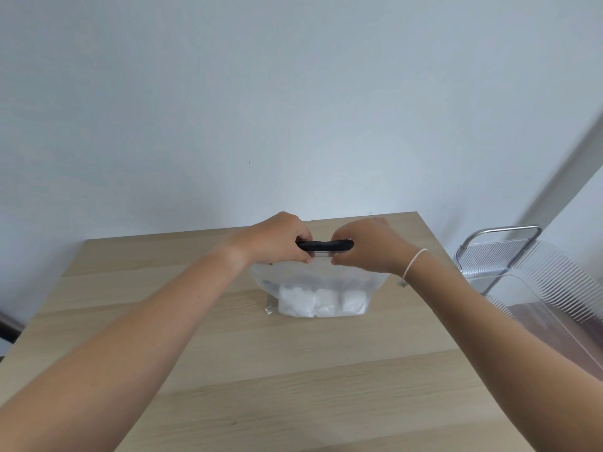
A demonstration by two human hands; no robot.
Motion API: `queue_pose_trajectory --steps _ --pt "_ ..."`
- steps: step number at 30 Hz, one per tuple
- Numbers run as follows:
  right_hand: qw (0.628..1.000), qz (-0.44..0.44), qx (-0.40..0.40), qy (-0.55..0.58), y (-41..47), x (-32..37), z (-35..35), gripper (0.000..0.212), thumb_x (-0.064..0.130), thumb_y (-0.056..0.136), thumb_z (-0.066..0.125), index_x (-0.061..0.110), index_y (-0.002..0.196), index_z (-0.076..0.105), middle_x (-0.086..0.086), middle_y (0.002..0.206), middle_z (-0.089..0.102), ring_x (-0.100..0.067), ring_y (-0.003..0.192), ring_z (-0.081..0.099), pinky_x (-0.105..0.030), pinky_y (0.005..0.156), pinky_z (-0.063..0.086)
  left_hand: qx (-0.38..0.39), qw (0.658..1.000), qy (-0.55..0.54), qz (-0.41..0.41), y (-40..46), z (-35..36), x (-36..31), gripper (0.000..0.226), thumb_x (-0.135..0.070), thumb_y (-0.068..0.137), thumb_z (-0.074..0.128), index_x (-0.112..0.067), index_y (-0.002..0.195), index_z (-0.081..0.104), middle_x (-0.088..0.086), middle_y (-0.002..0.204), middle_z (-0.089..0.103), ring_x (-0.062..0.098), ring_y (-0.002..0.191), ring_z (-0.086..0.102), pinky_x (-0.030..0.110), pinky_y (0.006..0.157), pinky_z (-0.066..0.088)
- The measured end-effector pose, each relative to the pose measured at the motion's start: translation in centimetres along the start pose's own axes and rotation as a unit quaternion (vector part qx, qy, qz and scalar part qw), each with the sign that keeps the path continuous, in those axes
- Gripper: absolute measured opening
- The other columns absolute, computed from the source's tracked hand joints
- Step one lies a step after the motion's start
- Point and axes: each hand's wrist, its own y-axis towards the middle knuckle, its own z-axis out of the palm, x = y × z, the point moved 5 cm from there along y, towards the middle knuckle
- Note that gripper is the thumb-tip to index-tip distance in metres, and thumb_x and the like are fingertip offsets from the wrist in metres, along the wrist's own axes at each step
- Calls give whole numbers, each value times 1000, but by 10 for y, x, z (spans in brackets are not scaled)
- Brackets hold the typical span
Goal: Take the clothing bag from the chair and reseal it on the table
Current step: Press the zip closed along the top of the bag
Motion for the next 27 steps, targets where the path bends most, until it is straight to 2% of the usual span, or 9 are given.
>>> queue_pose_trajectory --steps 3,6,9,11,16,23,27 --pt "1000 0 -4 0 1 1 2 17 28 80 55 26 64 51 9 56 45 -4 57 41 -27 76 23 3 1000 0 -1 1 1 -1 17 -21 80 65 -30 66 62 -9 61 49 10 53 47 23 46 42" --pt "1000 1 -3 12 0 2 1 14 28 81 56 25 67 54 9 54 44 -3 57 40 -25 69 22 -1 1000 5 0 3 2 1 8 -22 80 65 -25 72 66 -7 61 50 13 52 47 23 45 41" --pt "1000 2 -4 17 0 2 0 11 28 81 57 22 72 60 10 54 45 -3 57 40 -18 58 20 -3 1000 13 8 5 3 1 9 -22 80 65 -24 72 66 -7 58 49 11 49 44 15 37 36" --pt "1000 4 -8 21 0 1 0 12 28 81 58 19 77 64 11 54 45 -2 57 40 -14 57 18 -3 1000 12 9 6 4 3 13 -23 79 66 -28 68 64 -9 58 49 6 47 44 12 35 33" --pt "999 11 0 32 -1 -1 1 14 29 80 59 17 83 66 10 56 47 -3 58 42 -16 56 19 -3 1000 -5 10 8 4 6 23 -24 75 69 -36 58 59 -15 53 49 -7 43 46 11 39 32" --pt "999 16 9 40 0 0 1 13 30 80 60 20 85 66 11 59 49 -3 59 42 -16 57 19 0 1000 -2 15 9 2 7 19 -24 74 70 -35 62 61 -14 57 53 -9 46 47 7 42 33" --pt "999 17 8 38 -1 1 1 15 30 80 59 18 86 67 11 58 48 -3 58 42 -16 56 19 2 1000 9 16 9 3 7 12 -24 76 70 -29 66 64 -13 57 50 -3 45 46 10 42 32"
